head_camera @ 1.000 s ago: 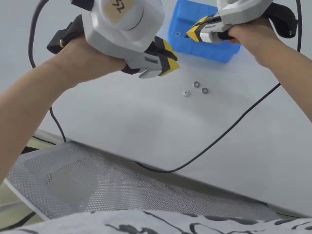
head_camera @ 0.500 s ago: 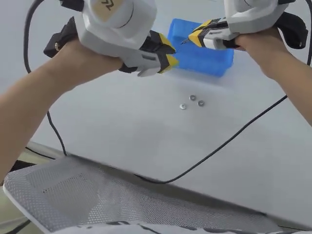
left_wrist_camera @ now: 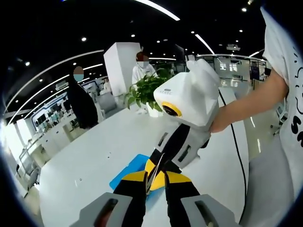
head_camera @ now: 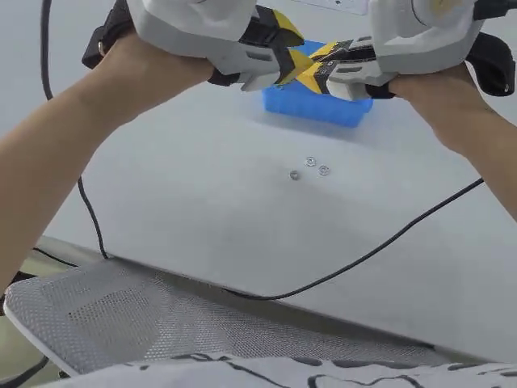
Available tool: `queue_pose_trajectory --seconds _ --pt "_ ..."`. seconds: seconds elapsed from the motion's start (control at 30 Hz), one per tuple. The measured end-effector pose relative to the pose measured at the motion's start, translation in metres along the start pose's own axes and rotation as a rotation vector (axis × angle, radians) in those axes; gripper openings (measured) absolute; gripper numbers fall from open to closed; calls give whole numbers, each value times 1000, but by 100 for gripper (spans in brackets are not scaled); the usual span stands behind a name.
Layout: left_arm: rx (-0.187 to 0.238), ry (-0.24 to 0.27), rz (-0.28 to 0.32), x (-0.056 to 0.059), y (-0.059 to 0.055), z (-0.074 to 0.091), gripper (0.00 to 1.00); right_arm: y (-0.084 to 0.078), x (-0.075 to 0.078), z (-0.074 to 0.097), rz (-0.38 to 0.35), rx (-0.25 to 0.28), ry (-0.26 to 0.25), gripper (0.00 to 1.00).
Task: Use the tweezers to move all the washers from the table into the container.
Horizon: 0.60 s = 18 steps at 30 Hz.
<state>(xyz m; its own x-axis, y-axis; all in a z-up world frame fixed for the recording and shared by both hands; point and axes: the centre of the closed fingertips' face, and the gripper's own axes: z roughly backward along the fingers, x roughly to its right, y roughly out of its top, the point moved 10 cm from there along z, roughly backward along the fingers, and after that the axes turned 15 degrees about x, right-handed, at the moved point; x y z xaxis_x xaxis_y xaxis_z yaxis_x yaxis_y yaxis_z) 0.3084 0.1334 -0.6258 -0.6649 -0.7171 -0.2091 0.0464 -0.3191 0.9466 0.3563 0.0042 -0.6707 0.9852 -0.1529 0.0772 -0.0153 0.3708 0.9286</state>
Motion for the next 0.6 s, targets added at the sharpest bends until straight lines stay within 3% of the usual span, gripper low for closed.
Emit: queue_pose_trajectory --seconds 0.13,0.3,0.43,0.53,0.6 --pt "-6 -60 -36 10 4 -6 8 -3 -10 0 8 -16 18 3" --pt "-22 -93 -66 21 5 -11 8 -4 -20 0 12 -26 35 3" --pt "-34 -158 -101 21 1 -20 4 -4 -24 -1 8 -34 50 3" --pt "-45 -200 -118 28 5 -13 0 -5 -25 -1 20 -45 60 3" --pt "-52 -210 -107 26 5 -14 0 -5 -27 0 24 -48 66 3"
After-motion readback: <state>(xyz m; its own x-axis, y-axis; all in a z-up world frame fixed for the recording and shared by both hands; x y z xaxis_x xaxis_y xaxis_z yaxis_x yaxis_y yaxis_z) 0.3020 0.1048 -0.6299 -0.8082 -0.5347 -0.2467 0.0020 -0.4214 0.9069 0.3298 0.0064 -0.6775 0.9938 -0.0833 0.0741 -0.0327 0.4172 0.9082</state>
